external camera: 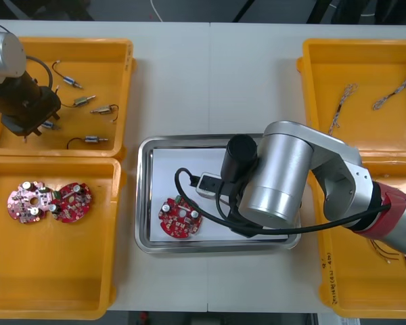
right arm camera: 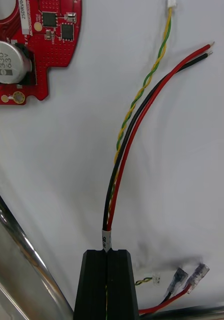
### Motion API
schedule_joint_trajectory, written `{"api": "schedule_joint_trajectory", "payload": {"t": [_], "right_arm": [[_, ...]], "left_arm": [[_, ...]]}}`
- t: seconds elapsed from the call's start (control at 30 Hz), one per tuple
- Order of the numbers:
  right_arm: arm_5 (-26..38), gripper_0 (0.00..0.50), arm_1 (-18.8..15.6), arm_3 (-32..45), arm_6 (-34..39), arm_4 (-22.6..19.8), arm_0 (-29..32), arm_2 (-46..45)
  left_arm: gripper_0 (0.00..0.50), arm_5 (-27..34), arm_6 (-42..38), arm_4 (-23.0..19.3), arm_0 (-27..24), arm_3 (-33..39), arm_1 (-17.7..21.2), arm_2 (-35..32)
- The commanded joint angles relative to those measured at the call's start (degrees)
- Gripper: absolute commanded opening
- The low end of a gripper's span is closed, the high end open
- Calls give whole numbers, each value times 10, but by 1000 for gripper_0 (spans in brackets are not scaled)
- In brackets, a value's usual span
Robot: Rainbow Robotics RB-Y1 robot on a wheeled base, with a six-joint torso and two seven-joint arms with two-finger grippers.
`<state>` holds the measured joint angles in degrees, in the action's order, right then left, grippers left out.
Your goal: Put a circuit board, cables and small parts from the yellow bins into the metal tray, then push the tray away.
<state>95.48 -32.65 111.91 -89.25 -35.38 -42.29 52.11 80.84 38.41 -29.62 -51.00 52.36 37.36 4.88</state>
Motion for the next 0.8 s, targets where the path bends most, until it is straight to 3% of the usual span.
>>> {"api": "schedule_joint_trajectory", "payload": {"t": [0.03,0.3,0.37,0.4,0.43,0.47,0.5,0.8], "right_arm": [[-15,0,-15,5,-6,8,5,22],[-15,0,-29,5,-6,5,5,33],[-14,33,-29,5,-4,7,5,33],[-13,76,-29,5,-4,10,5,33],[-13,190,-29,5,-4,13,5,33],[-12,381,-29,5,-4,17,5,33],[-12,488,-28,5,-4,19,5,33],[15,500,-28,40,-2,22,5,10]], "left_arm": [[500,-9,-1,-12,-30,-9,-4,25],[500,-11,-1,-22,-25,-10,-4,32],[274,-11,1,-22,-24,-10,-4,32],[2,-11,2,-22,-24,-9,-4,33],[0,-11,3,-22,-25,-10,-4,33],[0,-11,4,-22,-25,-9,-4,33],[0,-11,4,-22,-25,-9,-4,32],[0,7,14,-20,-25,10,1,11]]}}
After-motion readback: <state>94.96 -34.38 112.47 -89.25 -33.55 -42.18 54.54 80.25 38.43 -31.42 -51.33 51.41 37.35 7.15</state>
